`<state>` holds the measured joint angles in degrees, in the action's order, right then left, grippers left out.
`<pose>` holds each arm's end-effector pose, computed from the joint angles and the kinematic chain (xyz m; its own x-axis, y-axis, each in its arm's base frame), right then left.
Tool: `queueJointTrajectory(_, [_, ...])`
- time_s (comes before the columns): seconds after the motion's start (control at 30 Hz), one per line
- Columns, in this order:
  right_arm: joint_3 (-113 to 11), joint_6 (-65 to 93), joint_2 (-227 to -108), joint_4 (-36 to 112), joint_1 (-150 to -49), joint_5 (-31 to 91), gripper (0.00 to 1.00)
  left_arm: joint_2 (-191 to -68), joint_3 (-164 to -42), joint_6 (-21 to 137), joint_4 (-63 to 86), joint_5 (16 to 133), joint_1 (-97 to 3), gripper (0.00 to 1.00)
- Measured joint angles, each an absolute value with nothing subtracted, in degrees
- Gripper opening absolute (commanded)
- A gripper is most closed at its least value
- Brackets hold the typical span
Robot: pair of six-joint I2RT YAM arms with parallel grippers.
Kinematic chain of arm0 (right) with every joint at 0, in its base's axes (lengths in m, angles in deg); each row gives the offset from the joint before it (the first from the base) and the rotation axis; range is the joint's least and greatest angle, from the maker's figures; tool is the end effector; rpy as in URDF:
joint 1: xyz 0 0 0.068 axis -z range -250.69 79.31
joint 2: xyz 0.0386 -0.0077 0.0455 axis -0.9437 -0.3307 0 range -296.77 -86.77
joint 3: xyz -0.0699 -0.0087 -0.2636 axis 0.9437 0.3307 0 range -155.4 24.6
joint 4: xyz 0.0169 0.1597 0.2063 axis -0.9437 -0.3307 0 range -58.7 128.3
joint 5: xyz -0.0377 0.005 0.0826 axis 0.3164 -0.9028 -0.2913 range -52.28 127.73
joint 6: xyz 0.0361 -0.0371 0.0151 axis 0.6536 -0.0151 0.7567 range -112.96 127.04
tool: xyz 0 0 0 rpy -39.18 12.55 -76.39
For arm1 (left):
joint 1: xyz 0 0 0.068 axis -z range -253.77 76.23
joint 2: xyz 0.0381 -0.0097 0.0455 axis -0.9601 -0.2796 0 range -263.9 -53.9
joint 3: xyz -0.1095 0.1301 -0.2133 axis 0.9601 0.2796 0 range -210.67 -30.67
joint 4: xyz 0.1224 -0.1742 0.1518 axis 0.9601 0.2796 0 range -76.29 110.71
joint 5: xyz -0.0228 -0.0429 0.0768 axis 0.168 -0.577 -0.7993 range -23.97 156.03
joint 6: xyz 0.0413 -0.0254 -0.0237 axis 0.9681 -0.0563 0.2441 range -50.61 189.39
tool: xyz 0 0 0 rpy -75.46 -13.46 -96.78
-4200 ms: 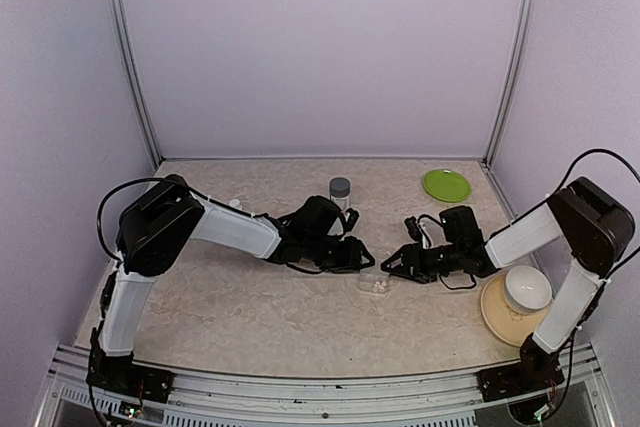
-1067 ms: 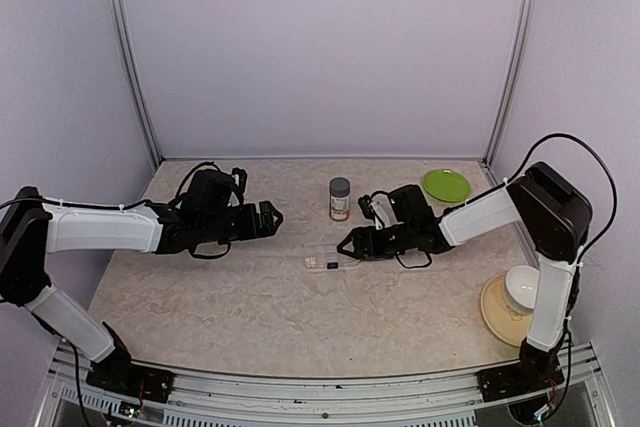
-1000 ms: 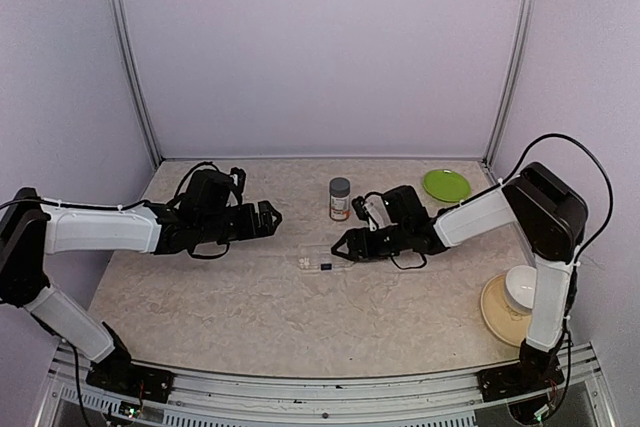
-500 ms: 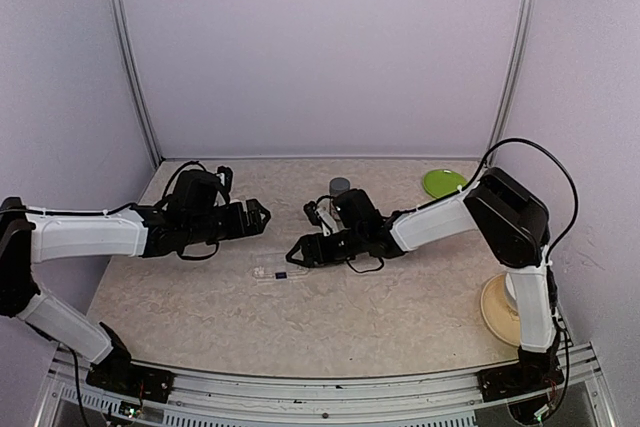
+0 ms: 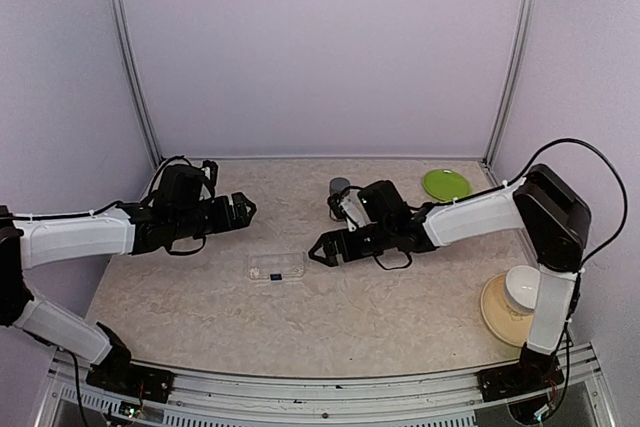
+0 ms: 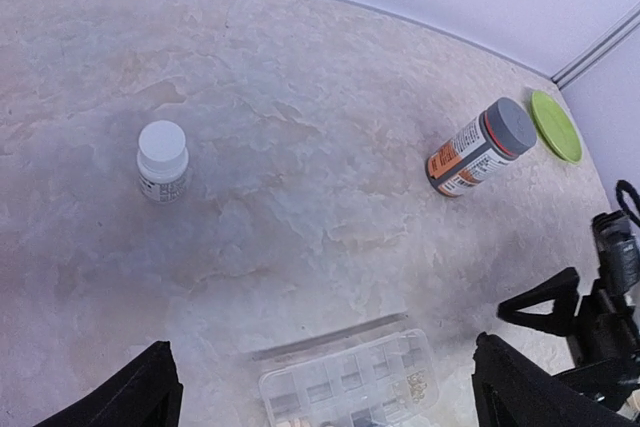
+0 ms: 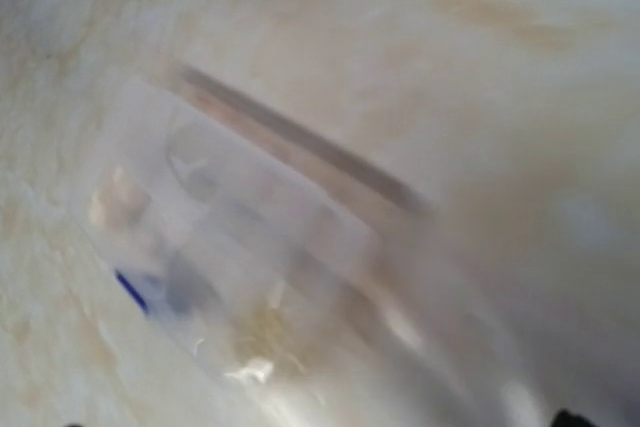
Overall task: Sort the pills into containers
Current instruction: Position the pill container at the center of the board, then reset both arms
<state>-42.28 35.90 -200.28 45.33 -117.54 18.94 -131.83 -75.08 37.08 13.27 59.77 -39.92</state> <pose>0.2791 0.3143 0.1500 -0.7971 -0.1822 -0.5757 -0.5432 0.6330 0.5516 0.2462 -0.1604 0.2266 -0.6385 -0.2117 -0.7399 0.1614 0.9032 -0.3977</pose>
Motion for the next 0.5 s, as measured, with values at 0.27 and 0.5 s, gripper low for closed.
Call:
queueJointTrajectory(0.27, [-30.56,27.29,-176.66,41.48,-110.04,26.04,1.00,-129.23,-75.69,40.20,14.18,60.30,-42.76,0.99])
queueJointTrajectory(0.5, [-27.50,20.78,-162.73,36.72,-105.19,32.29,1.00,-127.64,-78.05,42.89,16.74,60.14,-45.82,0.99])
